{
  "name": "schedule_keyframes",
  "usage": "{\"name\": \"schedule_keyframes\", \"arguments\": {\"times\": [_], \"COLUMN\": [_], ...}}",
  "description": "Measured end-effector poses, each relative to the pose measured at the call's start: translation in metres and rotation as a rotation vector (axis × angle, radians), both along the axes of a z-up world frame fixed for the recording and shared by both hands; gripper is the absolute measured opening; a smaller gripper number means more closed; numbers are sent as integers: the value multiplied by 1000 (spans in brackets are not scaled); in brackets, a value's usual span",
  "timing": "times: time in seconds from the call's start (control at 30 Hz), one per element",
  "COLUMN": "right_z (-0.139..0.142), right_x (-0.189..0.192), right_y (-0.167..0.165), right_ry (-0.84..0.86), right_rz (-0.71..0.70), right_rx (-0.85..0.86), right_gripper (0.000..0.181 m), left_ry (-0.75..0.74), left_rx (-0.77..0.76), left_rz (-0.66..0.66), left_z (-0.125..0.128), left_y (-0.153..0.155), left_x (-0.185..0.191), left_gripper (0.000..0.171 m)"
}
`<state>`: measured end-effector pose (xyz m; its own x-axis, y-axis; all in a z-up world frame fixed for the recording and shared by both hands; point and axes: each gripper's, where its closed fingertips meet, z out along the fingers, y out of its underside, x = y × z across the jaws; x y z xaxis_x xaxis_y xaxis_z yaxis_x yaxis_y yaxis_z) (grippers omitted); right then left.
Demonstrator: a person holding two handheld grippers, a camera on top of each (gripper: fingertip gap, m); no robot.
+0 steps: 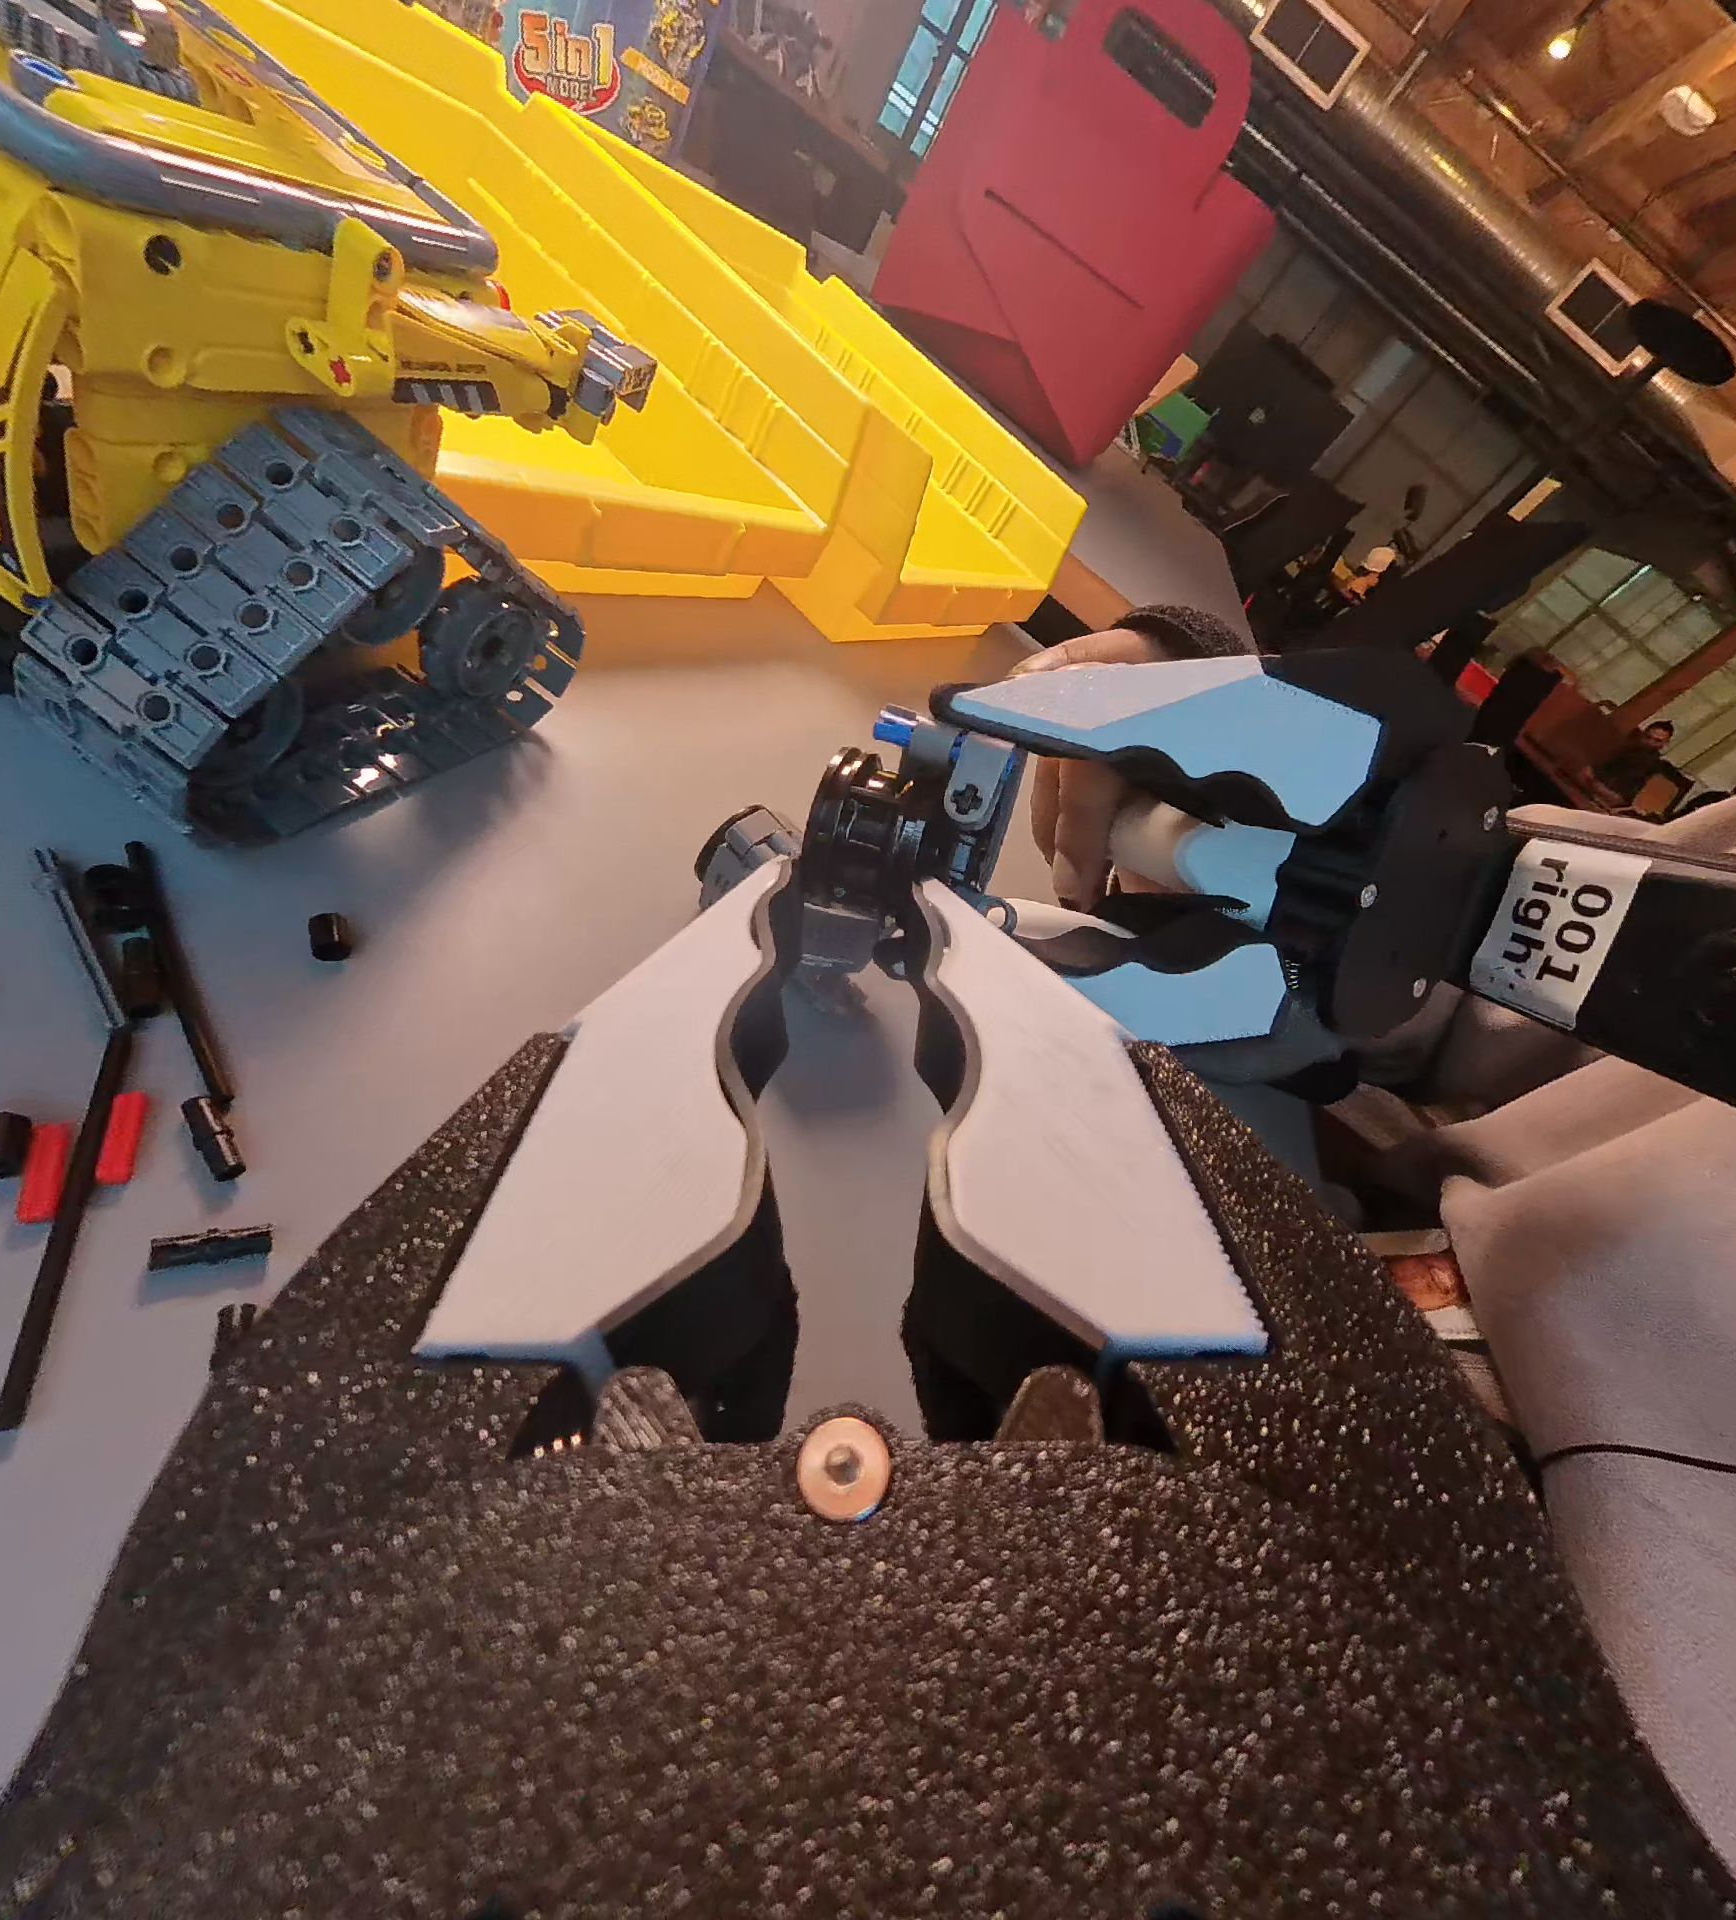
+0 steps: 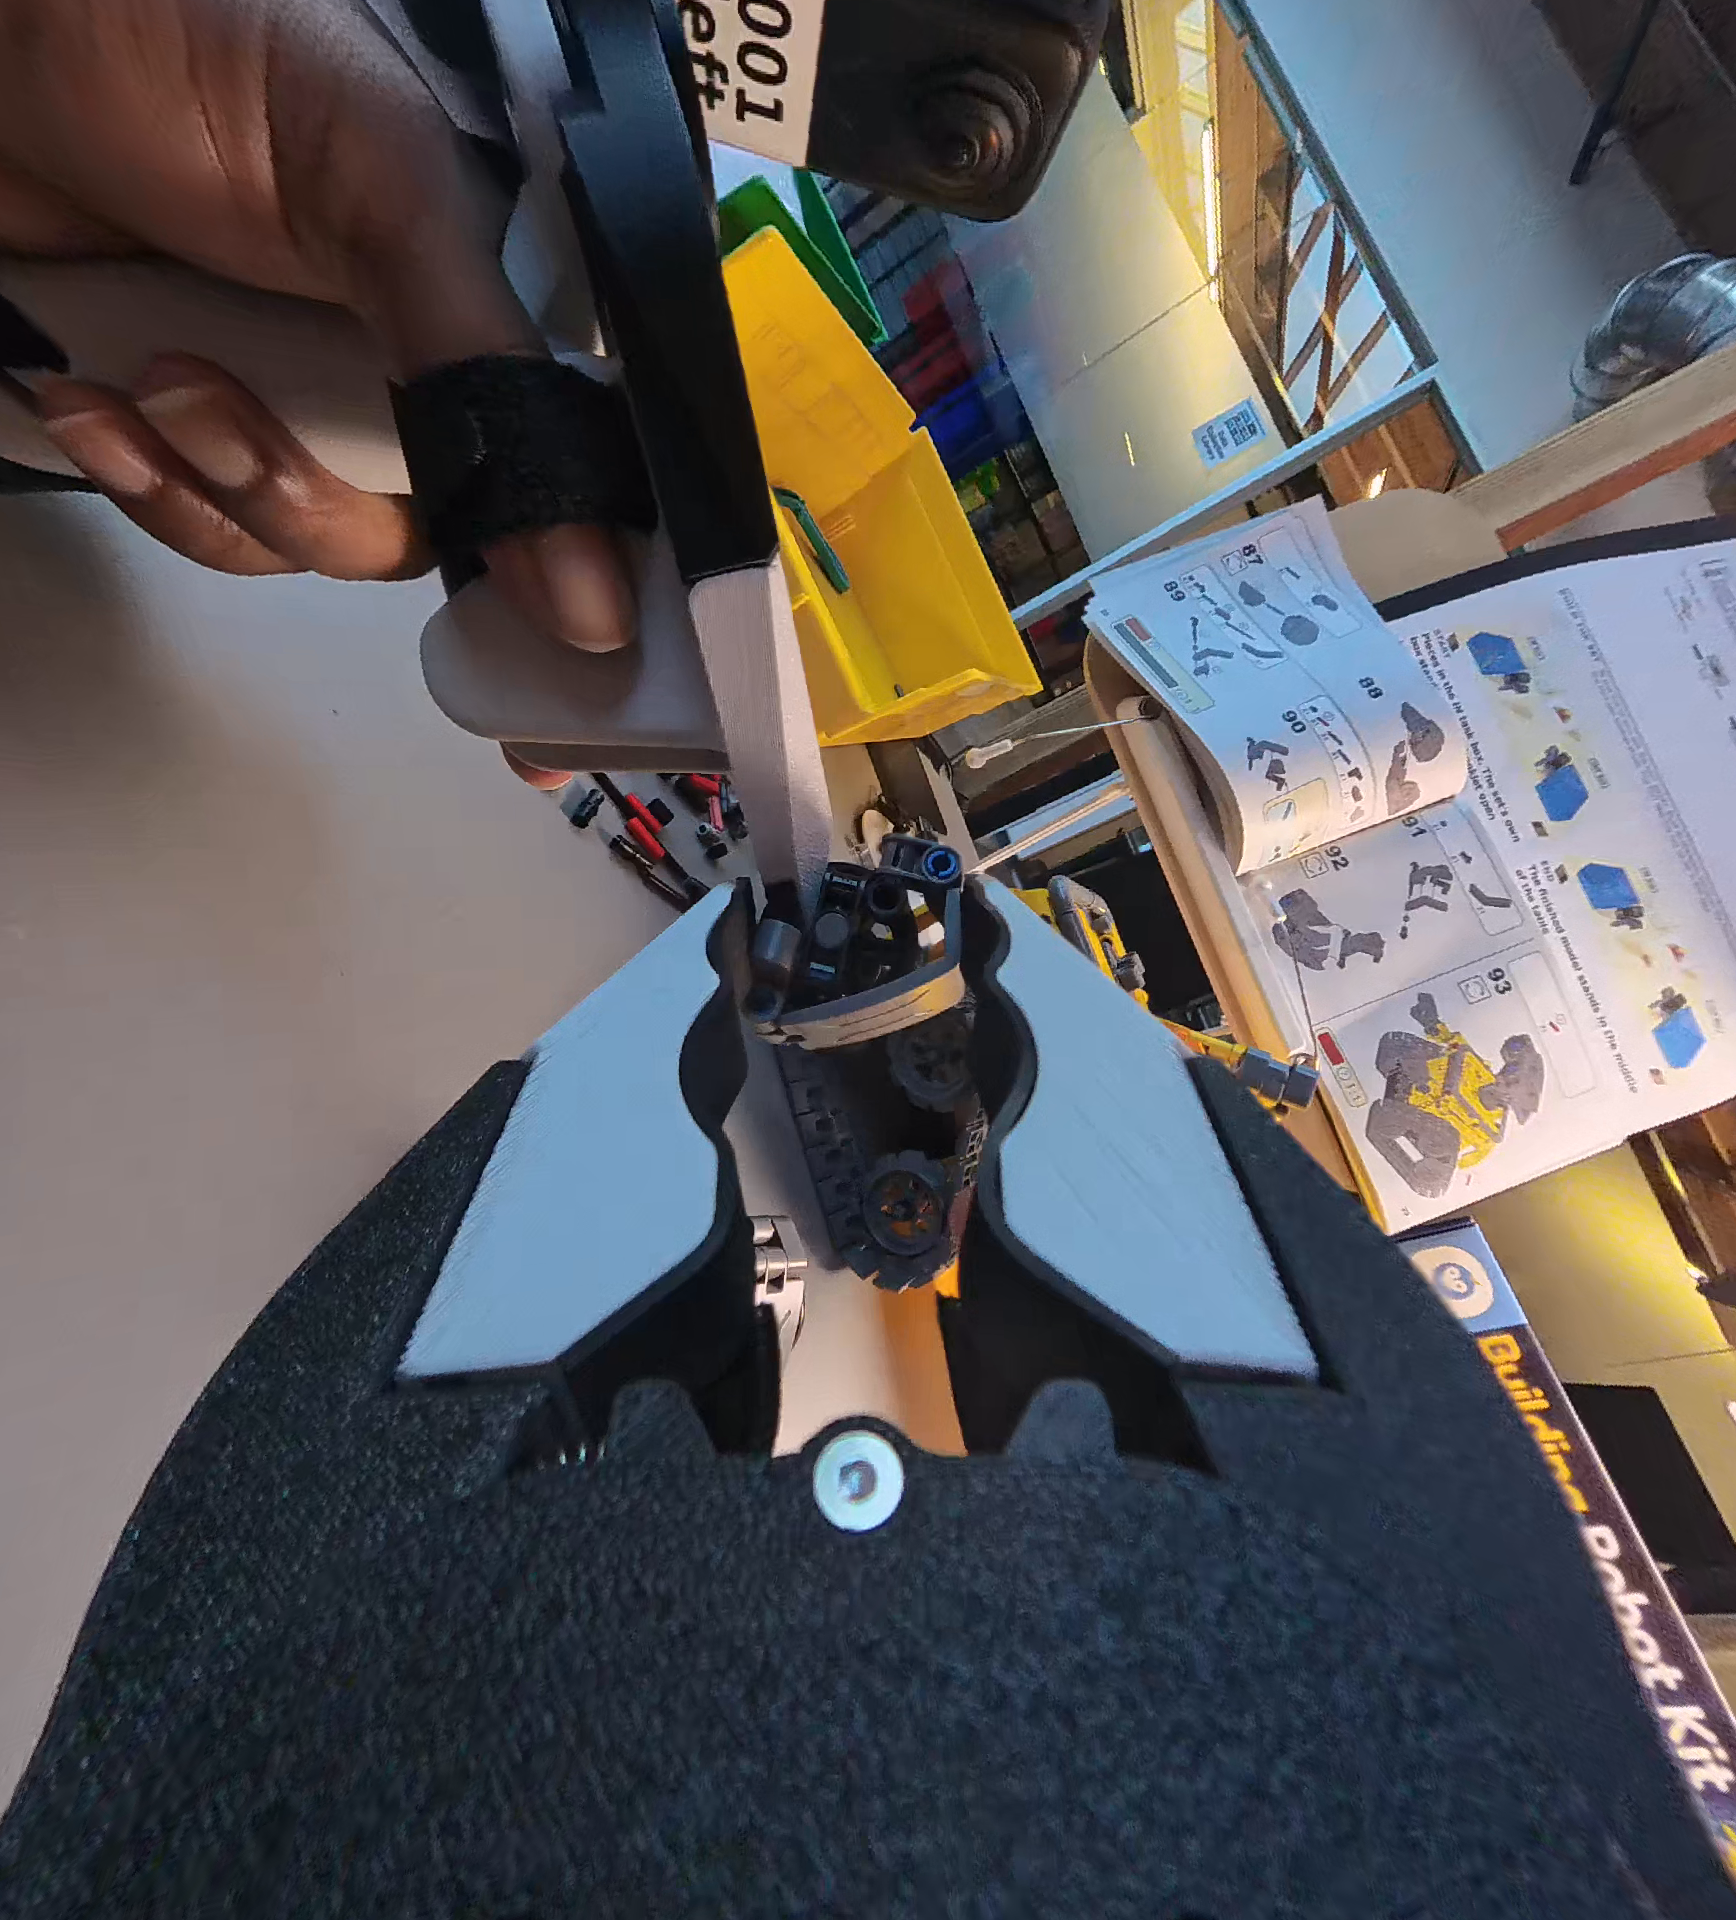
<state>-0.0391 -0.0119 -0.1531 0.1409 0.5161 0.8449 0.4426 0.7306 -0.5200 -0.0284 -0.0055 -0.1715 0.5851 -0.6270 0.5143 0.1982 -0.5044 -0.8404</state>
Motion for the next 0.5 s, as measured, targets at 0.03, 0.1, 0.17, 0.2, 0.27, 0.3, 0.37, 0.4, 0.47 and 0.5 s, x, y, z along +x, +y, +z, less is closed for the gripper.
{"name": "schedule_keyframes", "arguments": {"times": [0.03, 0.1, 0.17, 0.2, 0.27, 0.3, 0.37, 0.4, 0.47, 0.5], "right_z": [1, 3, 8, 16, 31, 36, 38, 36, 30, 27], "right_x": [0, 1, 2, 4, 10, 13, 17, 17, 13, 12], "right_y": [-1, -3, -8, -13, -22, -24, -24, -24, -25, -25], "right_ry": [4, 16, 50, 93, 183, 213, 239, 240, 233, 225], "right_rz": [5, 18, 68, 120, 210, 242, 264, 275, 323, 343], "right_rx": [6, 22, 35, 18, -34, -36, -31, -60, -261, -384], "right_gripper": [37, 38, 39, 39, 41, 41, 42, 43, 54, 61], "left_ry": [-7, -22, -30, -15, 99, 143, 191, 218, 336, 406], "left_rx": [-4, -7, 19, 79, 269, 338, 384, 385, 437, 487], "left_rz": [-1, -2, -22, -43, -33, -14, 17, 35, 80, 99], "left_z": [0, 1, 5, 11, 27, 34, 38, 37, 34, 34], "left_y": [0, -2, -5, -9, -18, -20, -20, -18, -14, -12], "left_x": [0, 1, 3, 5, 9, 11, 15, 13, 4, -1], "left_gripper": [17, 17, 17, 18, 20, 21, 21, 20, 19, 19]}}
